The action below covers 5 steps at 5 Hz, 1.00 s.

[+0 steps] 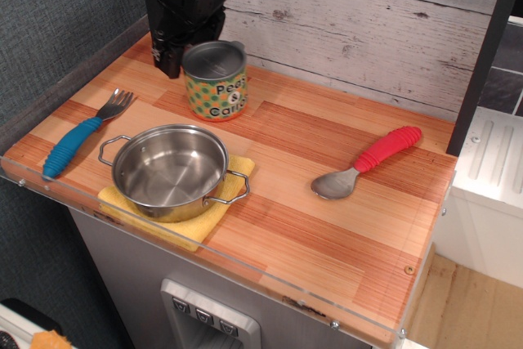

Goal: Place the can next to the red spoon.

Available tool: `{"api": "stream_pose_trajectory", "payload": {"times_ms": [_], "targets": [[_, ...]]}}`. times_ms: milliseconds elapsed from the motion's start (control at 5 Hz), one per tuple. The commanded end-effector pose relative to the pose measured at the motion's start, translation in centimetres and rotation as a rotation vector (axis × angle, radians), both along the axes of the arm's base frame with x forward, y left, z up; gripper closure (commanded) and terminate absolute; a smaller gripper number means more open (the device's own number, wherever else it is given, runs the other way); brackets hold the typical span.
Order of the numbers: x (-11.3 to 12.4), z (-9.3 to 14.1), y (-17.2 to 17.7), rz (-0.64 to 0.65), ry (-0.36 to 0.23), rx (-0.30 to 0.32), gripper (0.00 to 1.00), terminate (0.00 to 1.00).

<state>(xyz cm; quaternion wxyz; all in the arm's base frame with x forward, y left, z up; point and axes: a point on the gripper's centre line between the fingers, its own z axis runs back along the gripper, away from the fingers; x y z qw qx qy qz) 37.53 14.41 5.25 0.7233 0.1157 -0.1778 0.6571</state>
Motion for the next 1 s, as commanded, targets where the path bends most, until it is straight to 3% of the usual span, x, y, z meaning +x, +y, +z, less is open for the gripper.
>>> {"api": "stream_pose_trajectory", "payload": {"times_ms": [0,600,800], "targets": [[-0.5,2.4,-3.5,-0.016,-0.084,-0.021,0.0,0.0],[-0.2,2.0,-8.7,-0.108,-0.091,-0.098,0.0,0.0],[0.0,1.8,-10.6,-0.142,-0.081,-0.084,0.0,0.0]]}}
